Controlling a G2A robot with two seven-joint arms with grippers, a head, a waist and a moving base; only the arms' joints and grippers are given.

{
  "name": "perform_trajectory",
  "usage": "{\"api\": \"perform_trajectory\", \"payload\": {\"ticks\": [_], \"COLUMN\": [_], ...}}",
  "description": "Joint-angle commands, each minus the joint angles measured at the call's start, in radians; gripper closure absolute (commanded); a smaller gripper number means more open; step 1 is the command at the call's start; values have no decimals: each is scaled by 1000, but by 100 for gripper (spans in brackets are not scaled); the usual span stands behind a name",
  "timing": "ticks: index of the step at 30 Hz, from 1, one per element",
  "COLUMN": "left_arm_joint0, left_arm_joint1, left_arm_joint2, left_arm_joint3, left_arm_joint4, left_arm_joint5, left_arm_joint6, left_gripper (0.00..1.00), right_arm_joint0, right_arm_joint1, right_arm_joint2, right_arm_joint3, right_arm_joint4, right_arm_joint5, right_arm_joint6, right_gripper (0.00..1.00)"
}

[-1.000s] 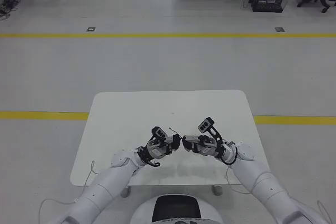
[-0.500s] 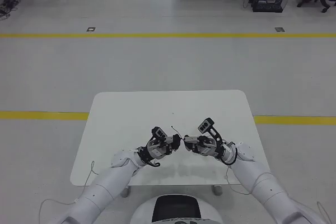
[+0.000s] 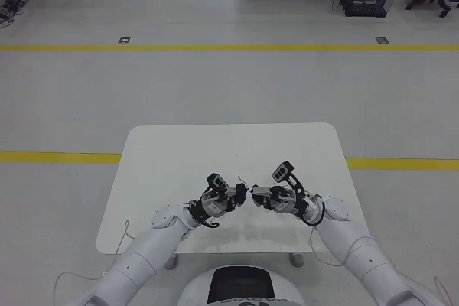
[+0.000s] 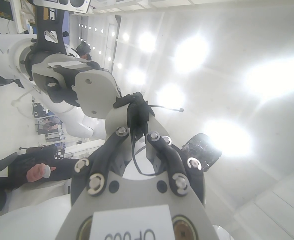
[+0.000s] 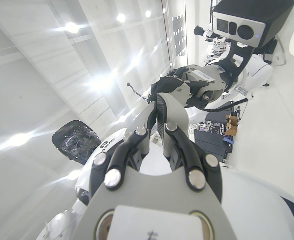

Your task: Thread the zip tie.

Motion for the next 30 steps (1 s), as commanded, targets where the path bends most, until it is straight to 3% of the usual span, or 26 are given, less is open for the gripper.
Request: {"api": "perform_trajectory", "payload": {"ticks": [1,30], "left_arm_joint0": [0,0], "left_arm_joint1": [0,0], "left_arm_joint2": [0,0], "left_arm_joint3": [0,0], "left_arm_joint4": [0,0], "left_arm_joint5": [0,0], "left_arm_joint6": [0,0], "left_gripper": [100,100], "right_arm_joint0": [-2,-24], "right_arm_joint1": [1,0], "right_arm_joint2": [4,40], "right_arm_joint3": [-1,1], "right_arm_joint4": [-6,-61], "right_arm_joint5": [1,10], "right_arm_joint6": [-2,-16], "right_gripper": [100,100]}}
